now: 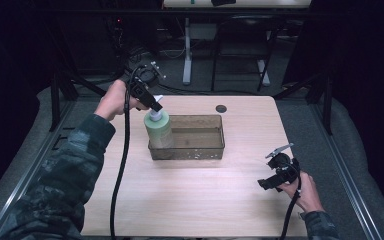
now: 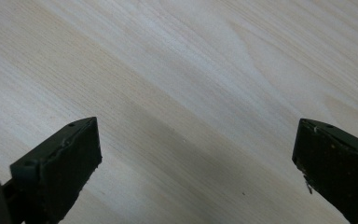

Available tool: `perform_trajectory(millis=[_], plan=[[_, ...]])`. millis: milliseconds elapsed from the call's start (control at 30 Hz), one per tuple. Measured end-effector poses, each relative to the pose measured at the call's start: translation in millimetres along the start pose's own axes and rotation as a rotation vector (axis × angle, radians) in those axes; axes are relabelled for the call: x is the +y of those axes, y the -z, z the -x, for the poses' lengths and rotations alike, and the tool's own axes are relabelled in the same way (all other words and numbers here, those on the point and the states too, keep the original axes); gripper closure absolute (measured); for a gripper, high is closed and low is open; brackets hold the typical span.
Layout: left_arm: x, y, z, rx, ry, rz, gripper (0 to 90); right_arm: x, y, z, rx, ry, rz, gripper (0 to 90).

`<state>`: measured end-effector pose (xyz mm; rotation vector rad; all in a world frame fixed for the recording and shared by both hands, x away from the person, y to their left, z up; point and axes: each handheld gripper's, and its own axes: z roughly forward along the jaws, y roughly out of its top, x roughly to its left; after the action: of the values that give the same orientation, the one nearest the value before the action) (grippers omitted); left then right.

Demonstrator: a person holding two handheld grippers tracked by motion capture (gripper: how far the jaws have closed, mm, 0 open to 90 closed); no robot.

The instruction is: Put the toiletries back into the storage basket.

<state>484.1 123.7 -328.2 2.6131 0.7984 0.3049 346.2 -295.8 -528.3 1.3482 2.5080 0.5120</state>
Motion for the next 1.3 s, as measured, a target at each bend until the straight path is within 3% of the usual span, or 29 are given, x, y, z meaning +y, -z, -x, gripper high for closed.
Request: perform_trajectory(millis=[133, 300, 500, 667, 800, 1000, 1300], plan=[[-0.3, -0.2, -0.8, -0.005, 0.003, 0.008, 62.7, -0.1, 0.3, 0.1, -0.006, 0.0, 0.003, 0.6], [-0.2, -1.5, 0.4, -0.029, 0.022, 0.059, 62.2, -0.3, 0.8, 0.0, -0.006, -0.001, 0.007, 0.6], [-1.8, 1.0, 0.8, -0.021, 0.035, 0.077, 60.3, -0.3, 0.8, 0.0, -0.002, -0.005, 0.005, 0.6], [-3.8, 4.3, 1.5, -0.001, 0.056, 0.084, 46.2, -0.1, 0.9, -0.3, -0.007, -0.002, 0.004, 0.6], [-8.5, 8.2, 1.2, -0.02, 0.074, 0.118, 36.5, 0.0, 1.8, -0.8, 0.001, -0.011, 0.009, 0.6], [-20.0, 12.2, 4.7, -0.014, 0.064, 0.139, 19.4, -0.2, 2.0, -0.6, -0.002, -0.014, 0.006, 0.6], [-41.7, 18.1, 11.1, 0.004, 0.097, 0.208, 6.1, -0.1, 2.0, -0.8, -0.004, -0.013, 0.008, 0.6]])
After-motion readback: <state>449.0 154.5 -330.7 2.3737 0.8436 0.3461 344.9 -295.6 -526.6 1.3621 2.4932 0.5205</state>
